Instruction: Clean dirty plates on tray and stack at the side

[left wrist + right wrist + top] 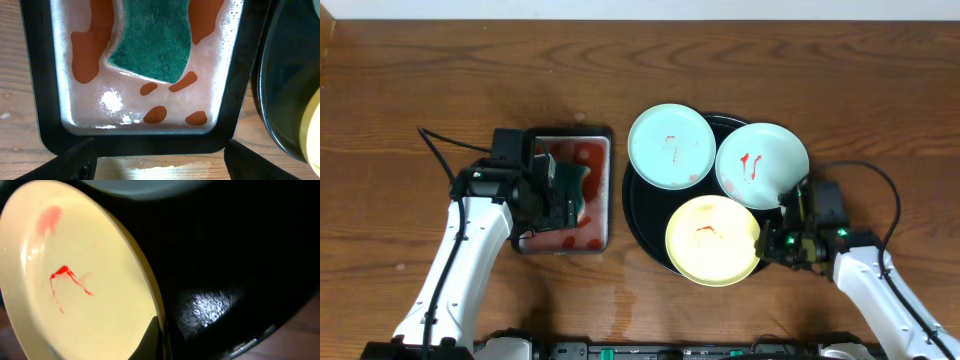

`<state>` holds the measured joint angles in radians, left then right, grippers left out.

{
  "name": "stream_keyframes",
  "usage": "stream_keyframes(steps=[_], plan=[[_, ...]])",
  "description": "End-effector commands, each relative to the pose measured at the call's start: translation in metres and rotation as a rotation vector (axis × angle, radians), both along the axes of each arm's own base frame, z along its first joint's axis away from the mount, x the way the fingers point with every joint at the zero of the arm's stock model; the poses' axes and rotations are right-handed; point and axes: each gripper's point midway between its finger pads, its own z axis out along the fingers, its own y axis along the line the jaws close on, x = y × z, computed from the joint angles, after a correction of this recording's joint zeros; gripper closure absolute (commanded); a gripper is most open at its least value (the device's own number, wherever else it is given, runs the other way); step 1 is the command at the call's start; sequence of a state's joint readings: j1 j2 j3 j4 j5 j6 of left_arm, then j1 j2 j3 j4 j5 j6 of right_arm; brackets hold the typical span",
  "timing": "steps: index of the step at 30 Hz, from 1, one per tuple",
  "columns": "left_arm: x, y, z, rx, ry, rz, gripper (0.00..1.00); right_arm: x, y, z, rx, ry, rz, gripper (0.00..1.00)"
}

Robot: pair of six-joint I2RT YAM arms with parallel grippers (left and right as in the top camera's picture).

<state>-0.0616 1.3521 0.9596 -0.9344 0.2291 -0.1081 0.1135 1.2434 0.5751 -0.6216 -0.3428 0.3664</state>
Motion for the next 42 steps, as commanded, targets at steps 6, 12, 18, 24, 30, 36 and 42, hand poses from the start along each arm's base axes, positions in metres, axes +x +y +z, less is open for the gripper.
stream_keyframes(steps=[6,12,18,24,30,36,42], plan=[[0.007,0.001,0.008,0.01,-0.029,0.006,0.18,0.054,0.022,0.077,-0.032,-0.38,0.425,0.99],[0.007,0.001,0.008,0.01,-0.029,0.007,0.18,0.058,0.031,0.06,-0.062,-0.416,0.567,0.99],[0.008,0.001,0.008,0.009,-0.034,0.007,0.18,0.065,0.058,0.045,-0.004,-0.461,0.709,0.99],[0.008,0.001,0.008,0.009,-0.034,0.007,0.18,0.068,0.065,0.023,-0.035,-0.438,0.775,0.8],[0.008,0.001,0.008,0.007,-0.035,0.006,0.17,0.089,0.066,0.072,-0.005,-0.503,0.621,0.45],[0.008,-0.004,0.009,-0.024,-0.033,0.0,0.02,0.069,0.062,0.106,0.046,-0.456,0.479,0.36],[0.023,-0.005,0.012,-0.027,-0.094,-0.001,0.02,0.034,0.035,0.064,-0.018,-0.141,0.269,0.42]])
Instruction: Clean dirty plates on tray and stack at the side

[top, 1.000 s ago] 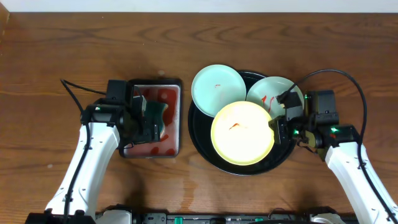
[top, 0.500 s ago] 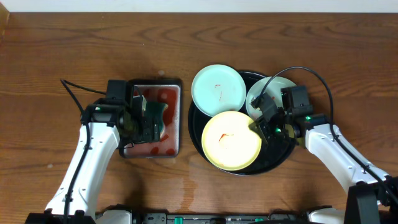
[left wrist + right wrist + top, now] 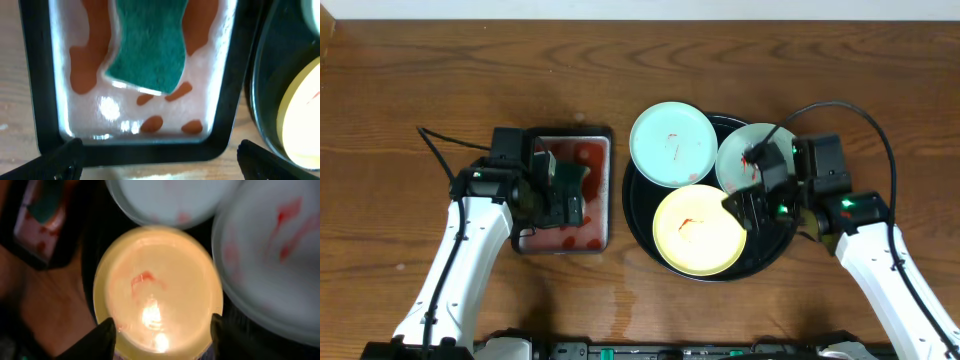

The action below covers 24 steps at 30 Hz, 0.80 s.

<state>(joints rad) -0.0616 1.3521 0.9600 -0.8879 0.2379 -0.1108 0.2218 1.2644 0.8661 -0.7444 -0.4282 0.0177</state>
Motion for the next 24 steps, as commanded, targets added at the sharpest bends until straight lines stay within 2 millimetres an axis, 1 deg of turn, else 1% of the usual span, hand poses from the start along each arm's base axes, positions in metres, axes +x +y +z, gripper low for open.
stream_keyframes(steps=[1,3,5,6,7,8,12,14,16,18,20,21,22,24], plan=[[0.017,-0.003,0.01,-0.016,-0.069,-0.002,0.02,-0.012,-0.019,-0.027,-0.05,0.187,-0.236,0.41],[0.026,-0.004,0.007,-0.017,-0.095,-0.002,0.04,-0.018,-0.02,-0.034,-0.05,0.243,-0.285,0.34],[0.029,0.001,-0.002,0.013,-0.083,0.004,0.09,-0.017,-0.02,-0.036,-0.048,0.248,-0.295,0.26],[0.03,0.005,-0.009,0.038,-0.063,0.01,0.11,-0.016,-0.02,-0.035,-0.048,0.242,-0.29,0.23],[0.03,0.007,-0.017,0.052,-0.04,0.012,0.13,-0.016,-0.02,-0.035,-0.052,0.234,-0.274,0.23],[0.034,0.006,-0.029,0.053,-0.015,0.011,0.18,-0.017,-0.02,-0.035,-0.057,0.23,-0.261,0.23],[0.047,0.009,-0.059,0.074,0.019,0.014,0.3,-0.016,-0.02,-0.035,-0.057,0.227,-0.258,0.22],[0.052,0.007,-0.075,0.072,0.038,0.011,0.31,-0.016,-0.02,-0.035,-0.057,0.228,-0.259,0.22],[0.054,0.006,-0.09,0.074,0.064,0.006,0.34,-0.018,-0.02,-0.036,-0.059,0.234,-0.259,0.23],[0.054,0.004,-0.104,0.076,0.087,-0.001,0.43,-0.02,-0.021,-0.036,-0.063,0.245,-0.259,0.23],[0.054,0.003,-0.113,0.077,0.101,-0.005,0.65,-0.024,-0.022,-0.037,-0.068,0.26,-0.259,0.23],[0.053,0.003,-0.114,0.078,0.105,-0.005,0.73,-0.026,-0.022,-0.038,-0.071,0.268,-0.259,0.23],[0.053,0.003,-0.114,0.078,0.104,-0.005,0.78,-0.028,-0.023,-0.038,-0.075,0.277,-0.259,0.23],[0.056,0.003,-0.111,0.077,0.094,-0.004,0.79,-0.033,-0.024,-0.04,-0.082,0.301,-0.262,0.23]])
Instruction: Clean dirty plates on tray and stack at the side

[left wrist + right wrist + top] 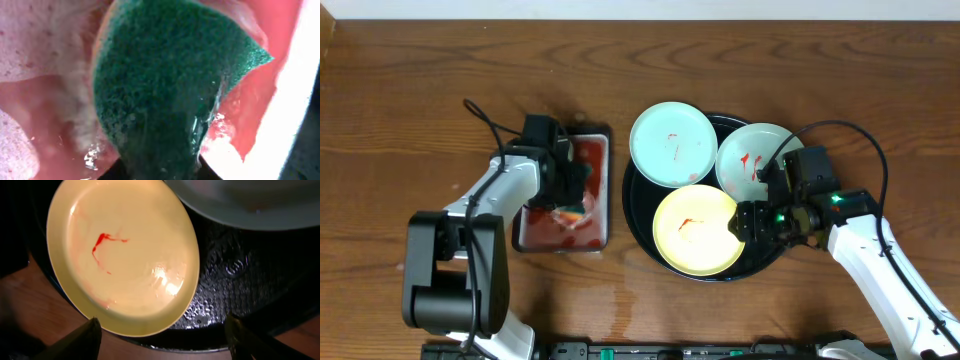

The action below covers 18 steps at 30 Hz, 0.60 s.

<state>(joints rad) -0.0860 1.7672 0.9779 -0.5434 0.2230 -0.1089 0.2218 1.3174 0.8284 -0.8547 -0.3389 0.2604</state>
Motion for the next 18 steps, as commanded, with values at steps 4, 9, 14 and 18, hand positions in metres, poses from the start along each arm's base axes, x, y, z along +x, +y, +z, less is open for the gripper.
stream_keyframes(steps=[4,9,14,18], plan=[[0.001,0.012,0.0,0.062,0.034,0.019,0.86,-0.015,-0.005,-0.005,-0.014,0.085,-0.063,0.22],[0.009,0.011,0.029,0.059,0.008,0.02,0.32,-0.019,-0.008,-0.013,-0.02,0.097,-0.079,0.22],[0.007,0.011,0.031,0.059,0.011,0.017,0.29,-0.018,-0.008,-0.015,-0.021,0.09,-0.079,0.21],[0.007,0.012,0.021,0.072,0.007,0.012,0.33,-0.016,-0.008,-0.015,-0.023,0.081,-0.08,0.2]])
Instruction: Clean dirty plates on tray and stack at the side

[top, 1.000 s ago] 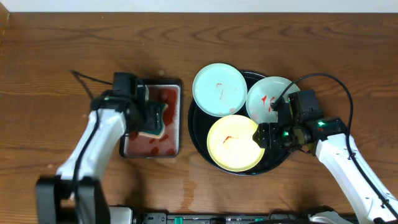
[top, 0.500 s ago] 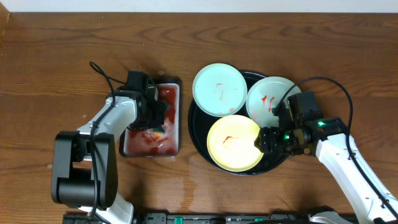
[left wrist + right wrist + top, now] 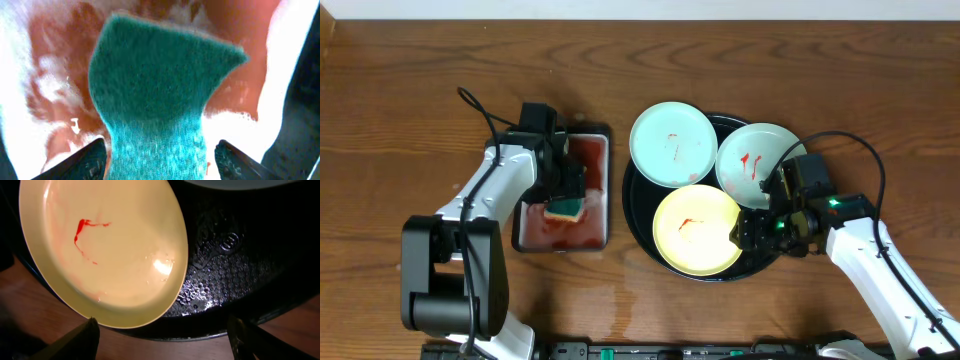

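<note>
Three stained plates lie on the round black tray (image 3: 642,228): a yellow plate (image 3: 697,230) at the front, a pale green plate (image 3: 670,145) and a white plate (image 3: 757,160) behind. In the right wrist view the yellow plate (image 3: 100,250) carries a red smear. My right gripper (image 3: 165,339) hangs open above its near rim and the tray's edge. A green sponge (image 3: 160,100) lies in the soapy red tray (image 3: 560,238). My left gripper (image 3: 162,161) is open, with one finger on each side of the sponge.
The soapy tray (image 3: 45,90) holds red liquid and white foam inside a black rim. Bare wooden table (image 3: 440,80) surrounds both trays. The arms' cables trail over the table behind each wrist.
In the left wrist view the sponge filled the frame with no fingers showing; now both fingers show beside it. My right gripper sits slightly nearer the tray's front edge, still open.
First my left gripper hung open over the soapy tray's near end, and my right gripper was shut at the yellow plate's rim, the plate overhanging the tray. Then the plate lay further inside, right gripper open. Later my left gripper was down at the sponge, where it remains.
</note>
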`<state>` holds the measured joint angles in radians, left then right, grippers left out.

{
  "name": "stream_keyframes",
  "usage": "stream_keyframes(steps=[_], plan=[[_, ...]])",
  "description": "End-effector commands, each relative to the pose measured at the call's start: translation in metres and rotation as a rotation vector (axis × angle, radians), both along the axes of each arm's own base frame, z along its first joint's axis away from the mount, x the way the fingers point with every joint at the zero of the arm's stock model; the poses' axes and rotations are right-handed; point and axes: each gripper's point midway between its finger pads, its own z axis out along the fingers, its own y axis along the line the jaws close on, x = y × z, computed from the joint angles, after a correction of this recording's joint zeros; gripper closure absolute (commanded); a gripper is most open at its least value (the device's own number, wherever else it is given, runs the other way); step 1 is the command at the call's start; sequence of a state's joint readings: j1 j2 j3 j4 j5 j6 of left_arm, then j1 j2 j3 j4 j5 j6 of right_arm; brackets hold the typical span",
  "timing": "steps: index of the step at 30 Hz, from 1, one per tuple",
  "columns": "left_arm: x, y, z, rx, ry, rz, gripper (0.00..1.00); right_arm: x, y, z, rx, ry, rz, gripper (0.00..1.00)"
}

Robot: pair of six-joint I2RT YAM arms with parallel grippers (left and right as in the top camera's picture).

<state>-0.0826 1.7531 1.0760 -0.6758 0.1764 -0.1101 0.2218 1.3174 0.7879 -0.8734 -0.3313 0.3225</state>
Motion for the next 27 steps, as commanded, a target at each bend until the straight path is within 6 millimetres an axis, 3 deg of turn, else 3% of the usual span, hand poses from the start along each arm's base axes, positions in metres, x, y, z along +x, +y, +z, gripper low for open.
stream_keyframes(steps=[1,4,6,10,12,16,20,25,27], plan=[[0.002,0.005,-0.008,0.035,-0.012,0.001,0.37,0.0,-0.003,-0.002,-0.011,0.001,-0.02,0.2],[-0.001,0.004,-0.023,0.035,0.0,-0.001,0.42,0.0,-0.003,-0.002,-0.011,0.001,-0.02,0.2],[-0.006,0.003,-0.032,0.037,0.024,-0.005,0.54,0.0,-0.003,-0.002,-0.011,0.001,-0.02,0.2],[-0.012,0.0,-0.042,0.041,0.059,-0.02,0.92,0.001,-0.003,-0.002,-0.011,-0.001,-0.02,0.19],[-0.012,-0.001,-0.038,0.041,0.06,-0.022,0.92,0.001,-0.003,-0.002,-0.011,-0.001,-0.02,0.19],[-0.005,-0.002,-0.012,0.039,0.041,-0.017,0.93,0.001,-0.004,-0.002,-0.013,-0.002,-0.021,0.19],[0.005,-0.003,0.031,0.034,-0.009,-0.017,0.92,0.007,-0.02,-0.006,-0.107,-0.03,-0.043,0.1],[0.007,-0.003,0.087,0.026,-0.093,-0.016,0.93,0.012,-0.029,-0.005,-0.079,-0.03,-0.083,0.09],[0.005,-0.003,0.098,0.023,-0.123,-0.015,0.93,0.013,-0.031,-0.004,-0.058,-0.03,-0.086,0.09]])
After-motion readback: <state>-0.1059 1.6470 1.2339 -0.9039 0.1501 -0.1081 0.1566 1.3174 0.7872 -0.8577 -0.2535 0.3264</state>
